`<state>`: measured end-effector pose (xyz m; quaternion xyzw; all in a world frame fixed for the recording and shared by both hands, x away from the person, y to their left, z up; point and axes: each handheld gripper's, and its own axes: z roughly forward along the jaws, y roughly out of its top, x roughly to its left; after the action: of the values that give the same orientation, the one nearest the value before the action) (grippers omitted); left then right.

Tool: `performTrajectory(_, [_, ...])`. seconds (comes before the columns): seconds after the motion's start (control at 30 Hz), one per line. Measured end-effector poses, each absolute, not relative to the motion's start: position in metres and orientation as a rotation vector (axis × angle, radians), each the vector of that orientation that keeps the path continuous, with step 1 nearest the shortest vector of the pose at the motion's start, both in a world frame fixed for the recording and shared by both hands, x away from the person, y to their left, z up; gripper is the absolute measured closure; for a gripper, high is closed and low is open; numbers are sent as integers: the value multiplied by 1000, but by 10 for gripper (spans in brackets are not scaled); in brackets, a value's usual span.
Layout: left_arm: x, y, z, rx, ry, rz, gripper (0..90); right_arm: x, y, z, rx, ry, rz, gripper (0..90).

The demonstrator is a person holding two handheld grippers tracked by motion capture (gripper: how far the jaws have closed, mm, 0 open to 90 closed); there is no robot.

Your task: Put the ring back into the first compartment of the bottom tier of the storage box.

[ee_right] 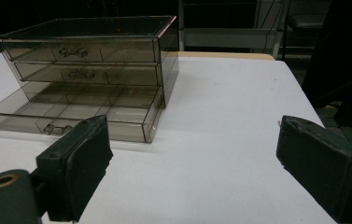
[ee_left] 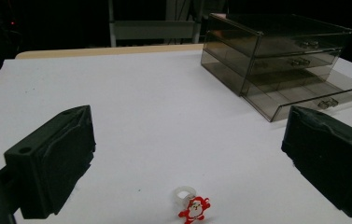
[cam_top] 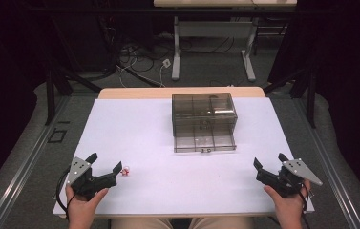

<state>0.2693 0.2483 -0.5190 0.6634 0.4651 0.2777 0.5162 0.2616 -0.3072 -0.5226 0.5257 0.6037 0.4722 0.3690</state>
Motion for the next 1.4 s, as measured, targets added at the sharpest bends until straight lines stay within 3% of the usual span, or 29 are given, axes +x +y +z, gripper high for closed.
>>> performTrajectory(0.8, [280,237,-532,1605,1195,579,162,260,-301,-524,1316,1559,1213,153])
performTrajectory(1.4, [292,235,-538,1675,1269,575,202,262,-300,-528,1344,1586,1210,153])
